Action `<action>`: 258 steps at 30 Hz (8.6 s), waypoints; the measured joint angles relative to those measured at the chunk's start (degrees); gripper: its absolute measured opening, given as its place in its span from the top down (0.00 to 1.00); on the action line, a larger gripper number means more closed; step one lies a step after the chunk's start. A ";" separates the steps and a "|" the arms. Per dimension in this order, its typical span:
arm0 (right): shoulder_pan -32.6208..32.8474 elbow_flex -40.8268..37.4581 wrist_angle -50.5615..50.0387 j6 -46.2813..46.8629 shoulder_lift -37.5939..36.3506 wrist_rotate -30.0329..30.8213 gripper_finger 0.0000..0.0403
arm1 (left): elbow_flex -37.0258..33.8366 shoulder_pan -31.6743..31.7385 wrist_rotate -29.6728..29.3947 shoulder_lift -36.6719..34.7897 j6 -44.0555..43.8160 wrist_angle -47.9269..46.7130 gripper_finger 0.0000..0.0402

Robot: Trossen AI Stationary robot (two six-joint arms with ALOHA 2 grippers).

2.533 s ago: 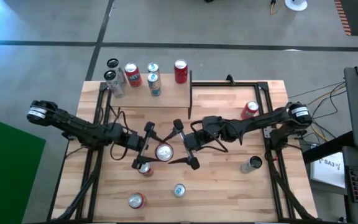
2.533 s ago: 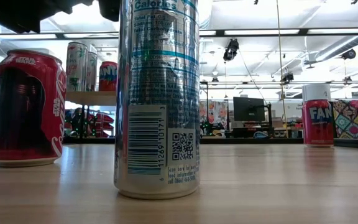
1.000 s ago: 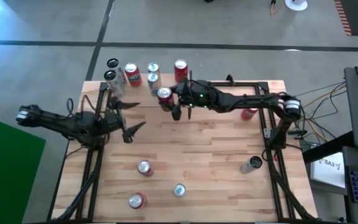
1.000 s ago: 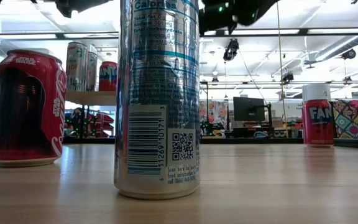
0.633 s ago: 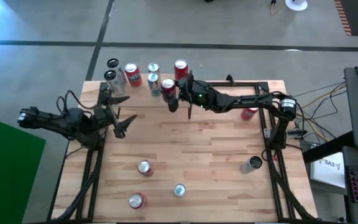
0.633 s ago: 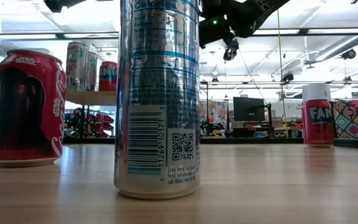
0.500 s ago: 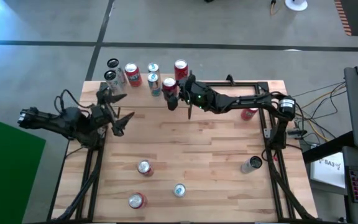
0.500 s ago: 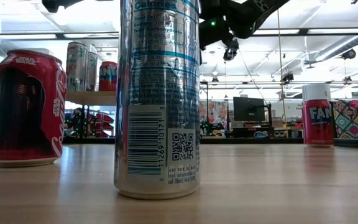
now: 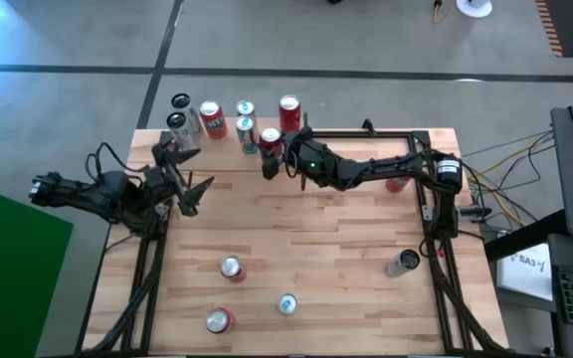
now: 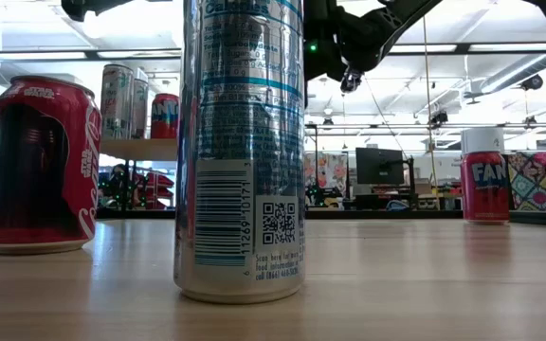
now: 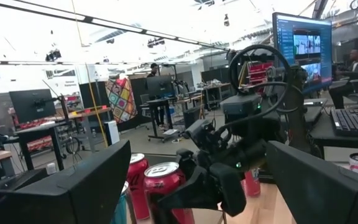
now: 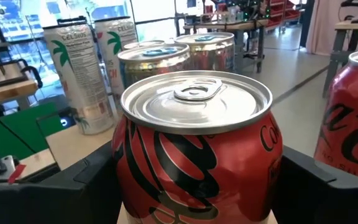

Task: Place canned beverage on shelf
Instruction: Put the red black soda can on the shelf aligned with the other red black soda can, then put the red soda can on the shelf aligned with the other red soda cans

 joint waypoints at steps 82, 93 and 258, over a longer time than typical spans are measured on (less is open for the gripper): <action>0.66 0.96 -1.54 -7.06 1.55 -2.11 0.13 | -0.02 0.00 0.00 0.63 -0.74 0.11 0.11; 0.68 0.96 -1.99 -7.65 -0.18 -2.09 0.13 | -0.02 0.02 0.00 0.63 -0.74 0.11 0.11; -0.60 1.86 -39.68 -12.96 -13.20 -11.03 0.98 | -0.02 0.01 0.15 2.40 -1.73 1.48 0.11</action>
